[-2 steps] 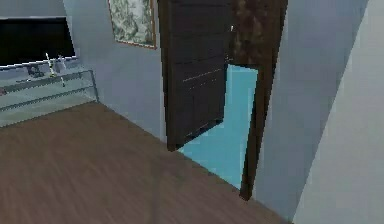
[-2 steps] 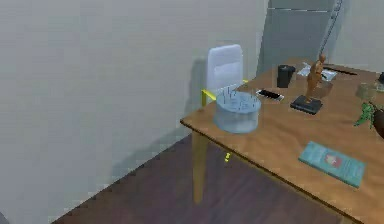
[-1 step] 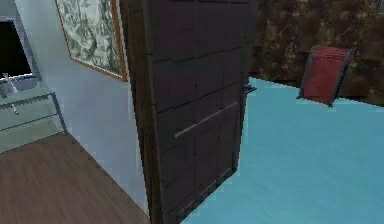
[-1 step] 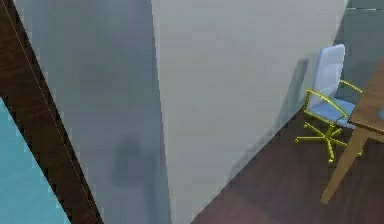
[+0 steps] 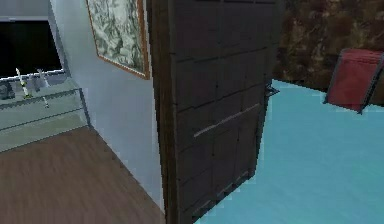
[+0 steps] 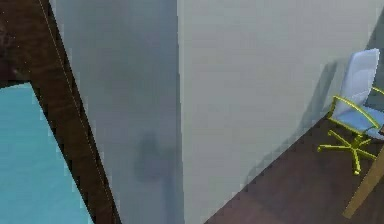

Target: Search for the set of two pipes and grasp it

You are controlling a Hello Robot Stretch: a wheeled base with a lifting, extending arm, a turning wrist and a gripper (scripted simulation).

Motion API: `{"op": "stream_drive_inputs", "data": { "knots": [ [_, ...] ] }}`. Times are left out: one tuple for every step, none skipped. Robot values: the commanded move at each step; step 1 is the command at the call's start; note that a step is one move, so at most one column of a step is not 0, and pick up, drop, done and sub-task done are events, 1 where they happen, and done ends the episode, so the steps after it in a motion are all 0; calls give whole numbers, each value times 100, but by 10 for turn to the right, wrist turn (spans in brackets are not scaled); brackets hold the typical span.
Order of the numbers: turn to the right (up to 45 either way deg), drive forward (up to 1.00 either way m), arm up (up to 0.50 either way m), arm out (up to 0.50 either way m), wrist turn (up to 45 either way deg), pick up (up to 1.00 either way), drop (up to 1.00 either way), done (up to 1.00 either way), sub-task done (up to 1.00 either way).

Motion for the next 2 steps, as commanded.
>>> {"op": "stream_drive_inputs", "data": {
  "knots": [
    [0,50,0,0,0,0,0,0,0],
    [450,0,0,0,0,0,0,0,0]
  ]
}}
